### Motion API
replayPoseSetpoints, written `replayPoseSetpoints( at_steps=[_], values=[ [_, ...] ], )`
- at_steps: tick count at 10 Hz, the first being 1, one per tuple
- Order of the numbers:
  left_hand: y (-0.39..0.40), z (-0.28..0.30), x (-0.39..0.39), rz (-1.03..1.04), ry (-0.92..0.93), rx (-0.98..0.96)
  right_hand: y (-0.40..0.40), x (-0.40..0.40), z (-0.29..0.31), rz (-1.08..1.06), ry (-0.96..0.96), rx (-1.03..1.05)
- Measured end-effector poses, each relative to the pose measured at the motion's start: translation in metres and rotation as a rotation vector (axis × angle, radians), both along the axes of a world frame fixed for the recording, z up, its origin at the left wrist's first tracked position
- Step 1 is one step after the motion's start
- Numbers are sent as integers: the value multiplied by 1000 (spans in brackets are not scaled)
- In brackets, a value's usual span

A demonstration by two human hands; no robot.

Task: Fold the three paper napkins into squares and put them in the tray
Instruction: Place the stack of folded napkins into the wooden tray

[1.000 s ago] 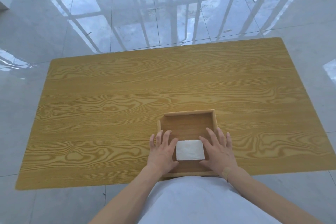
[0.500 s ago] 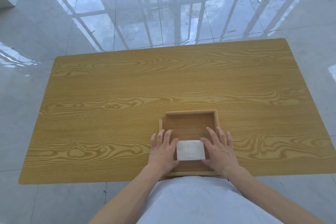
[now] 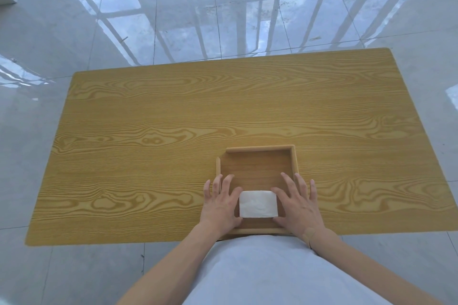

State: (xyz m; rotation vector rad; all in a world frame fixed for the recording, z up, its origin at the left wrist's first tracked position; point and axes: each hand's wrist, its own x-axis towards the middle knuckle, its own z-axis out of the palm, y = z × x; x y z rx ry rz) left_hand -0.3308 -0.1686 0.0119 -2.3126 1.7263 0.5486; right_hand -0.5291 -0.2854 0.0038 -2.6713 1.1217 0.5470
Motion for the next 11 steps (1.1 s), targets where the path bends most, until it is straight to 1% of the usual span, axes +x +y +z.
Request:
replayPoseSetpoints(
  at_steps=[2, 4, 7, 8, 9, 10, 11],
  values=[
    [0, -1, 0, 3, 1, -5, 0, -2, 0, -6, -10, 10],
    [1, -2, 0, -2, -10, -5, 1, -2, -2, 2, 19, -1],
    [3, -5, 0, 0, -6, -7, 2, -3, -2, -23, -12, 15],
    [5, -4, 3, 10, 41, -9, -4, -8, 1, -53, -74, 85],
    [6, 5, 8, 41, 126, -36, -6, -11, 13, -79, -128, 156],
    [5, 34, 18, 75, 299, -92, -22, -15, 46, -74, -244, 249],
    [1, 62, 33, 67, 391, -166, -41, -17, 82, -32, -275, 299]
  ],
)
